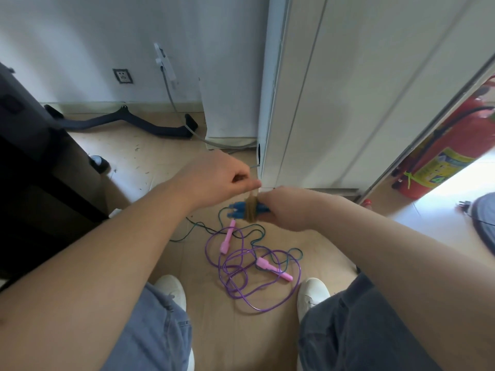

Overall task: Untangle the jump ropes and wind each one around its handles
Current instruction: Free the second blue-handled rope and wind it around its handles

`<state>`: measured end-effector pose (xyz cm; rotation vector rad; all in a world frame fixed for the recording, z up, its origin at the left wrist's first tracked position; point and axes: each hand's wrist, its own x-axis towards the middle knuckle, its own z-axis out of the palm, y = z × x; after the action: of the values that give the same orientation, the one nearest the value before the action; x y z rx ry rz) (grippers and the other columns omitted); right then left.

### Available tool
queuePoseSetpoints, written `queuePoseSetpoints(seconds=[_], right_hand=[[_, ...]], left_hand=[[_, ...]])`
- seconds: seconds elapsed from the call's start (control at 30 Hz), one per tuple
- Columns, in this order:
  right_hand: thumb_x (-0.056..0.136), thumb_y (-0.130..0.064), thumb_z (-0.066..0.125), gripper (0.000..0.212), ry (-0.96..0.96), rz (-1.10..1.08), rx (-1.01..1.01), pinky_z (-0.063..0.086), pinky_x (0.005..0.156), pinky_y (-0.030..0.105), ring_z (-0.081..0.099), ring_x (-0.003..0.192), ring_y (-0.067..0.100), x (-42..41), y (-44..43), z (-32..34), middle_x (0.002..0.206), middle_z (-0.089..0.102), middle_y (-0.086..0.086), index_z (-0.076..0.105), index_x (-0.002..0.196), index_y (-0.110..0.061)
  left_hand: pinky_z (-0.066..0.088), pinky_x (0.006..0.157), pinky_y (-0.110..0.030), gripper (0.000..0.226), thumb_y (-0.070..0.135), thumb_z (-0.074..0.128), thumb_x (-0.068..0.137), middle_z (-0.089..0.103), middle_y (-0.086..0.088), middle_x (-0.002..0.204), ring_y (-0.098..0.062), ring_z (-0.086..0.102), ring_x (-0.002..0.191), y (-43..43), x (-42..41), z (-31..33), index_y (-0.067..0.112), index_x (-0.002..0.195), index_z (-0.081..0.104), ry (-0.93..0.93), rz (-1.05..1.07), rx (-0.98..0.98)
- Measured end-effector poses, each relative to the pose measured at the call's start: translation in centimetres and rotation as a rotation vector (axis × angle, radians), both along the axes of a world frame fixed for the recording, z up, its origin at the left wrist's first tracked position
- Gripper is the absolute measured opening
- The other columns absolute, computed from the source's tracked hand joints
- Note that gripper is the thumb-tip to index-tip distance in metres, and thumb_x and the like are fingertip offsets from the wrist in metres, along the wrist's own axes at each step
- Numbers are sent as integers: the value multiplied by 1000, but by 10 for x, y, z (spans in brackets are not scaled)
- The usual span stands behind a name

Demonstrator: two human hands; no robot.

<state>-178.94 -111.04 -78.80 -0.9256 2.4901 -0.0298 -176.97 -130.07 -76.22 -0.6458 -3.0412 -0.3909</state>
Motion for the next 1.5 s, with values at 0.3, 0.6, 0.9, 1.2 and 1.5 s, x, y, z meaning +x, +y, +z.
queuePoseSetpoints(seconds=[0.3,0.6,0.9,1.2,1.5], right_hand=[[99,-39,57,17,-137,70,-491,48,69,34,57,72,15,25,-5,28,79,58,-5,51,93,-25],[101,-35,54,10,-12,-274,-708,40,61,24,58,73,6,7,-3,23,87,66,-6,53,98,-25],[99,-41,53,23,369,-327,-401,39,61,33,57,75,28,-11,6,10,77,54,-2,60,102,-19],[93,-16,50,55,781,-36,-225,47,61,39,61,89,34,0,-10,-1,102,65,15,43,144,5],[104,-28,39,51,303,-296,-597,35,108,36,42,132,28,3,-13,-7,143,50,8,36,152,-14]], left_hand=[[48,65,-38,54,50,39,102,57,0,60,-18,53,56,-10,-4,-6,18,64,59,-228,393,331],[30,47,-18,25,1,40,99,44,3,66,-6,35,50,8,2,-5,19,88,53,-605,569,1107],[51,57,-17,19,3,48,100,57,-2,78,-6,51,62,24,5,-2,3,110,64,-659,731,1338],[57,68,-24,29,35,66,94,61,-2,75,-9,56,66,17,1,1,8,104,69,-620,866,1488],[49,89,-27,33,27,65,93,69,10,109,-7,64,97,1,8,-9,25,125,65,-160,427,487]])
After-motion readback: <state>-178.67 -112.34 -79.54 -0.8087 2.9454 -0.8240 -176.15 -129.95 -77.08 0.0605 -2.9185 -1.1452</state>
